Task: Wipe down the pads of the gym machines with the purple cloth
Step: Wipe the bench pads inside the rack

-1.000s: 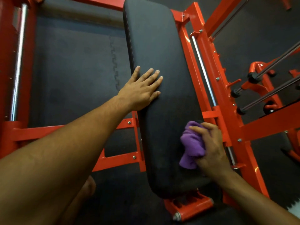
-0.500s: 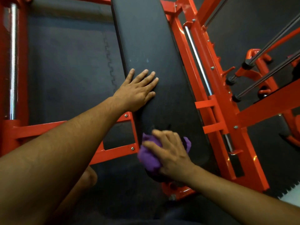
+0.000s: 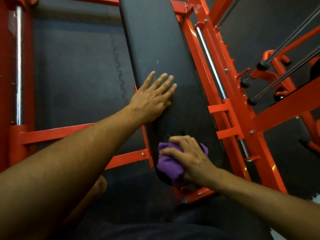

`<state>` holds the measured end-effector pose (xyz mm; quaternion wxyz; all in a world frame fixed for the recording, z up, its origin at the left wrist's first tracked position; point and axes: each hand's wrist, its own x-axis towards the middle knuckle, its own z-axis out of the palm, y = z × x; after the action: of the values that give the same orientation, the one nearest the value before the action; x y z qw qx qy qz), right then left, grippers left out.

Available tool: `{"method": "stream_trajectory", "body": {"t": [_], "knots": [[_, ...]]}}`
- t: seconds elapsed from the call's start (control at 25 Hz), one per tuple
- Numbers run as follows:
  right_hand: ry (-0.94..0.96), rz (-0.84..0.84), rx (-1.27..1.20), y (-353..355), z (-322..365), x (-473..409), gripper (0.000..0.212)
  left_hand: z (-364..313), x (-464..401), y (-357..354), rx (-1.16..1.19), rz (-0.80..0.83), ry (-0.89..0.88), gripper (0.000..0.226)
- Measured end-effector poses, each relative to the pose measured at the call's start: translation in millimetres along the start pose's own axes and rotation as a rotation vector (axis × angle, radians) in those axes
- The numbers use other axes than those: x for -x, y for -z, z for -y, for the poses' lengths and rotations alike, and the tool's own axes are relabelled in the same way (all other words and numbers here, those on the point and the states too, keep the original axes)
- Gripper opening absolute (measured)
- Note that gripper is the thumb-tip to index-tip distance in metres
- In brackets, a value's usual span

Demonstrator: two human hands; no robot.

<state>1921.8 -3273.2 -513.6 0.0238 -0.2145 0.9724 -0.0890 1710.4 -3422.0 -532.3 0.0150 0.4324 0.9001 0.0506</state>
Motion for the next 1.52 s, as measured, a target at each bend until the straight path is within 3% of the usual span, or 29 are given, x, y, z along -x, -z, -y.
{"method": "stream_trajectory", "body": {"t": [0.08,0.16,0.28,0.36,0.44,0.56,0.64,0.76,0.88,1.0,1.2,1.32,1.52], "knots": [[-0.039,-0.04,0.001,11,-27,33,0.074,-17,6,-3,0.013,0.032,-0.089,0.064],[-0.214,-0.078,0.015,11,-47,46,0.082,-23,11,-12,0.066,0.115,-0.05,0.067],[-0.293,-0.141,0.07,-13,-21,20,0.08,-23,11,-23,0.076,0.128,-0.017,0.068],[-0.148,-0.152,0.028,-27,10,-2,0.068,-25,13,-23,0.074,0.124,-0.018,0.068],[0.136,-0.089,0.034,-35,18,4,0.06,-24,13,-20,0.066,0.138,-0.013,0.068],[0.542,0.064,0.13,-18,-37,53,0.036,-25,14,-17,0.086,0.154,-0.008,0.069],[0.619,0.108,0.191,-1,-95,83,0.029,-26,13,-18,0.097,0.155,-0.008,0.069],[0.52,0.111,0.197,24,-137,84,0.032,-22,14,-24,0.102,0.133,0.0,0.068],[0.426,-0.004,0.101,-8,-73,44,0.032,-24,13,-27,0.103,0.12,-0.008,0.068],[0.482,-0.004,0.082,-33,-20,23,0.038,-25,15,-26,0.084,0.119,0.006,0.068],[0.687,0.118,0.23,-3,-124,107,0.025,-26,14,-21,0.133,0.167,0.006,0.068],[0.627,0.167,0.286,15,-175,125,0.036,-26,15,-19,0.12,0.183,0.006,0.068],[0.495,0.224,0.311,38,-175,118,0.039,-29,13,-11,0.123,0.278,0.016,0.068]]}}
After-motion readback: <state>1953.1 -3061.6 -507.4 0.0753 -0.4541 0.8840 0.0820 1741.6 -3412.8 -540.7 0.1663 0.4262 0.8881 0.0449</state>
